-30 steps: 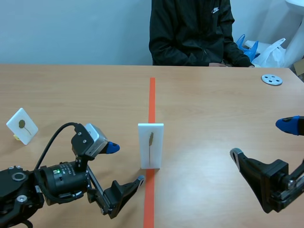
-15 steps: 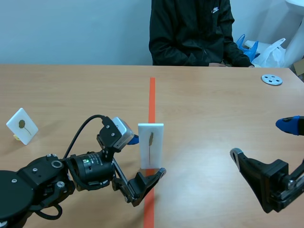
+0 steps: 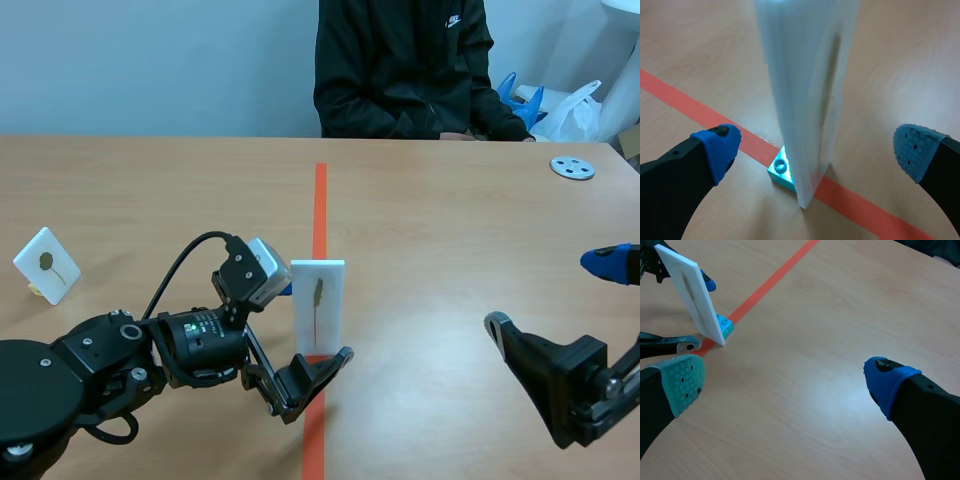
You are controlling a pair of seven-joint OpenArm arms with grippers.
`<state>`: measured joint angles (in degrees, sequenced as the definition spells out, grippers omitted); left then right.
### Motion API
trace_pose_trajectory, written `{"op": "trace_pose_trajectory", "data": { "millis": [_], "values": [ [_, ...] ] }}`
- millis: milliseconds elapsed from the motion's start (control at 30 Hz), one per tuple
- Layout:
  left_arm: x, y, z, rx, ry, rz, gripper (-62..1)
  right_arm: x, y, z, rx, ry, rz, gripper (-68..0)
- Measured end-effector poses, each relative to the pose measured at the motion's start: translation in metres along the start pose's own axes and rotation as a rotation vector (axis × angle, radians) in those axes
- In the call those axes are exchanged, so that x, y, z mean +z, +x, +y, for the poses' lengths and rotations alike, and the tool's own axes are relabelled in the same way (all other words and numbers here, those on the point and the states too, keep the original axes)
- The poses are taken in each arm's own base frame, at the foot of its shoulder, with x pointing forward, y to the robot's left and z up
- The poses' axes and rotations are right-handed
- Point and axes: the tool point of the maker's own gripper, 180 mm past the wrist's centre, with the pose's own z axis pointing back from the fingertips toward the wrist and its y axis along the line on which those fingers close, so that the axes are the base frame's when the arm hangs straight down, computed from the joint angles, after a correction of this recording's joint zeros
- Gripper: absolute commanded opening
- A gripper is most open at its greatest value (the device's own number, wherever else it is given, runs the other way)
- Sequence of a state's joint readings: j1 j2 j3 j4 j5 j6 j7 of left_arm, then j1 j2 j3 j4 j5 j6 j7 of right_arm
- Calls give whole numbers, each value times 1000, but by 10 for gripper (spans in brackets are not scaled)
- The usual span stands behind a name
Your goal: Sort the leaf by its shape. The table is split by an orange tape line. A compound leaf with several leaflets goes to the left side, a simple leaf with one blade goes to the right side. Return to the home posture when a red brick is placed on the table.
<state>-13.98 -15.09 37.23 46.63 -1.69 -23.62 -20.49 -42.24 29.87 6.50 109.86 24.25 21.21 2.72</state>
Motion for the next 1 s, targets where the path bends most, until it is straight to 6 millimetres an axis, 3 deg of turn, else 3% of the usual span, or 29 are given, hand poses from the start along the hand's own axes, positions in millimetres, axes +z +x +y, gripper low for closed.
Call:
{"op": "trace_pose_trajectory", "data": {
  "millis": [167, 333, 533, 700, 900, 1000],
  "values": [
    [0, 6, 0, 1, 0, -32, -100, 0, 0, 0, 0, 0, 0, 4],
    [0, 8, 0, 1, 0, -44, -158, 0, 0, 0, 0, 0, 0, 4],
    [0, 9, -1, 3, -6, -52, -179, 0, 0, 0, 0, 0, 0, 4],
    [0, 9, -1, 4, -6, -52, -279, 0, 0, 0, 0, 0, 0, 4],
    [0, 9, -1, 4, -6, -52, -497, 0, 0, 0, 0, 0, 0, 4],
    [0, 9, -1, 4, -6, -52, -531, 0, 0, 0, 0, 0, 0, 4]
  ]
}}
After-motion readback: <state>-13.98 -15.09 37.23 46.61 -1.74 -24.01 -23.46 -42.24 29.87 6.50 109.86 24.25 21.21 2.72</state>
